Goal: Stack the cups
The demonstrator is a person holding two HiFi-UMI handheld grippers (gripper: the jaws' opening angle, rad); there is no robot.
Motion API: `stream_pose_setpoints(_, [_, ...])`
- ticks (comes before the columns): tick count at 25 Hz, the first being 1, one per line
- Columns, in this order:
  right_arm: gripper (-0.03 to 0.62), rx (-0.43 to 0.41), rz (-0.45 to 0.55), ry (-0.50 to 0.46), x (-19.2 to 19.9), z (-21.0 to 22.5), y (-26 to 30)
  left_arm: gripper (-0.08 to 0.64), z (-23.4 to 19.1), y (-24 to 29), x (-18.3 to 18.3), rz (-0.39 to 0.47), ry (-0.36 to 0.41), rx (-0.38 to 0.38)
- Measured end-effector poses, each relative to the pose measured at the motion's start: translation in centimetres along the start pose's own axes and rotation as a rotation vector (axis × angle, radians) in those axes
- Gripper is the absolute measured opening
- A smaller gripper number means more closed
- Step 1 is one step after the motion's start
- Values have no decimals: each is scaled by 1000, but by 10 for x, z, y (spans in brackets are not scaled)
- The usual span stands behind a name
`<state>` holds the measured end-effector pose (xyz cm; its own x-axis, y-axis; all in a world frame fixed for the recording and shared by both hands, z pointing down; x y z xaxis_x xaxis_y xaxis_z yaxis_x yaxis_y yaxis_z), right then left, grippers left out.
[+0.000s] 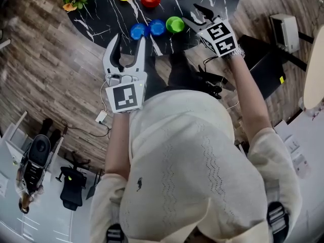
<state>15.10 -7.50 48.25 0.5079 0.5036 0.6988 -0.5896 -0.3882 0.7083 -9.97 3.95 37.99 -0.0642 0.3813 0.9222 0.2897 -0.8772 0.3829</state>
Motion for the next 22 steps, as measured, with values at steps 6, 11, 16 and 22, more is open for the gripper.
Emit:
stream_pose_setpoints(6, [264, 22, 13, -7, -17, 32, 16, 244, -2, 11, -6, -3, -8, -49])
stream_pose_setpoints(11, [267, 20, -7, -21, -23, 53, 33, 242, -3, 17, -6, -40, 5, -84])
stream_pose_setpoints(16, [268, 5, -27, -40, -28, 71, 54, 242, 0, 23, -7, -27, -18, -122])
stream_pose_setpoints(22, [267, -2, -33, -50, -36, 84, 72, 242, 3, 23, -4, -54, -30, -178])
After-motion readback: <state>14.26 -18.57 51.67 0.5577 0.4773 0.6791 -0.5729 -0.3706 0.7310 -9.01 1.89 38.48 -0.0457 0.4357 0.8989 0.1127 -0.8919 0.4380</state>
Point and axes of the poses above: the fingertips, and each gripper's own axes: y forward along the fingers, z to its right, x out of its underside, the point moved 10 cm from there along -y, backward along the fingers
